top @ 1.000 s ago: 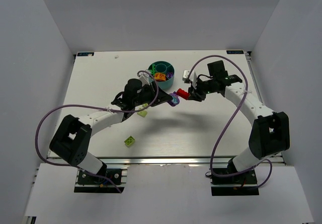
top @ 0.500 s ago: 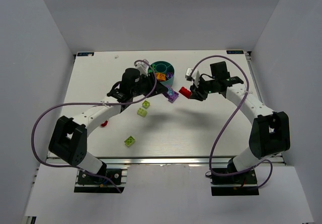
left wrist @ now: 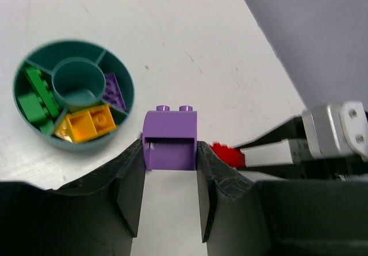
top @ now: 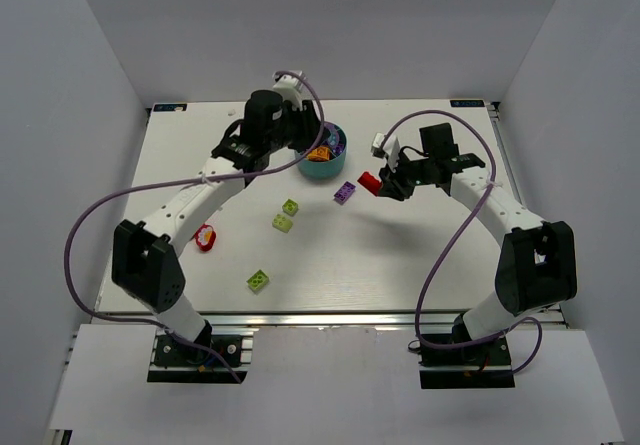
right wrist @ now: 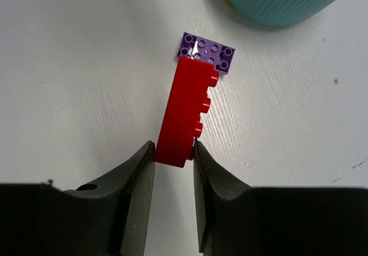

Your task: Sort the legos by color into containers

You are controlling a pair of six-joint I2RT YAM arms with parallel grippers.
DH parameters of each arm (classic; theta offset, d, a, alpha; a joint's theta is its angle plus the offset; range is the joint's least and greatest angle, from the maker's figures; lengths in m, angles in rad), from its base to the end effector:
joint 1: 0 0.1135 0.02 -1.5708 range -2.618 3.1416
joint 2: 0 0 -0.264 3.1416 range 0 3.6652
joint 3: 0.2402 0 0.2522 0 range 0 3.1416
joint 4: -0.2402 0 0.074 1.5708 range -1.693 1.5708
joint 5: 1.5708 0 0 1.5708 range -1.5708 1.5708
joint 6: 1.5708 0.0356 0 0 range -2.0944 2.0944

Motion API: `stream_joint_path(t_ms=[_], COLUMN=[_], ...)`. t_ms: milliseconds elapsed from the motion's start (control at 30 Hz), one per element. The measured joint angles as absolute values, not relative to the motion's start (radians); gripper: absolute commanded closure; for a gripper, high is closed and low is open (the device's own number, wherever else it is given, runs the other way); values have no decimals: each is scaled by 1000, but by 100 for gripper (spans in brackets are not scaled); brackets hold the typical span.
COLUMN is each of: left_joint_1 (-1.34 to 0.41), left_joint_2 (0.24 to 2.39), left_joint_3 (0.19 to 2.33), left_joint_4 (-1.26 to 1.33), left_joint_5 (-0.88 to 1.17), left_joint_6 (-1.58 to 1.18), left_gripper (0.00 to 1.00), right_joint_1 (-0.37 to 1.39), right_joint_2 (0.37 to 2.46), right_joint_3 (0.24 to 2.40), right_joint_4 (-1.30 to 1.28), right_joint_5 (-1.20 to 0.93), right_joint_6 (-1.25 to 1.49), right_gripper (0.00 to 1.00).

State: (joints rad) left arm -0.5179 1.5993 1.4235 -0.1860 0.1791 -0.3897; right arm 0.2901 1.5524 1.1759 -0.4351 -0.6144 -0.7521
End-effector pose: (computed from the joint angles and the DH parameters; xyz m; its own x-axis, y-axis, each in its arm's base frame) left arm 0.3280 -0.1942 0.3550 -0.5245 -0.1314 -0.8412 0.4677 0.7811 -0.4136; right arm 0.3161 0.1158 0.2684 -0.0882 -0.6089 -0.7883 -0.9232 0.3471 -0.1649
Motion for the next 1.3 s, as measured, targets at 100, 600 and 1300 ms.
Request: stream_joint_path(t_ms=[100, 600, 1300], left_joint_1=[-519, -562, -574], left_joint_2=[1699, 1926, 1951], left_joint_3=[1555, 1827, 1856], left_joint_4=[-244, -546, -584], left_joint_5=[165, 61, 25], left_joint_6=[-319, -114, -75], left_gripper=[100, 100, 100], right_joint_1=[285, 277, 274], right_joint_2=[1552, 1552, 1552], right_joint_3=[1174, 1174, 1174], right_joint_4=[-434, -415, -414], right_joint_5=[-608, -594, -583], right_joint_6=[-740, -713, -706], right_gripper=[100, 100, 100])
